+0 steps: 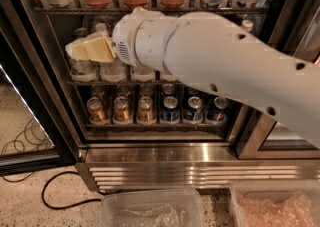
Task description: Pick coke can from top shelf of fridge
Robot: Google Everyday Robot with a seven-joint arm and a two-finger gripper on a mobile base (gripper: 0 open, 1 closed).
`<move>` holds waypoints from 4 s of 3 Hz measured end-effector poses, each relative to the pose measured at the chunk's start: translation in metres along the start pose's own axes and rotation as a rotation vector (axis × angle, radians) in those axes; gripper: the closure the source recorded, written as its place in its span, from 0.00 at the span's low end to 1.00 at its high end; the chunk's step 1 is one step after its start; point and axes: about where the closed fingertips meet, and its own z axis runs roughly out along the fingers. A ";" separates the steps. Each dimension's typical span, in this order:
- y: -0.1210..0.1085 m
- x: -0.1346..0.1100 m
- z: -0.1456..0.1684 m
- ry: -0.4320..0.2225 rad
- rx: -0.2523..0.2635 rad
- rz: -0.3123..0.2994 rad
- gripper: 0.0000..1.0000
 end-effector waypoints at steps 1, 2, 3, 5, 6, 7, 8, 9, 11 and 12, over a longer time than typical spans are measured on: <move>-0.016 -0.012 0.009 -0.074 0.066 -0.011 0.00; -0.024 -0.022 0.014 -0.125 0.106 -0.012 0.00; -0.023 -0.021 0.020 -0.132 0.106 -0.001 0.00; -0.019 -0.032 0.041 -0.178 0.113 0.025 0.00; -0.016 -0.041 0.052 -0.208 0.121 0.038 0.00; -0.014 -0.052 0.061 -0.239 0.132 0.049 0.00; -0.010 -0.063 0.072 -0.266 0.132 0.054 0.00; -0.005 -0.068 0.079 -0.271 0.117 0.051 0.19; -0.012 -0.063 0.076 -0.250 0.132 0.033 0.39; -0.023 -0.057 0.072 -0.232 0.161 0.024 0.39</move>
Offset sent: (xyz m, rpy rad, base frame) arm 0.0586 0.0195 0.0287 0.1187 -0.1542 -0.1413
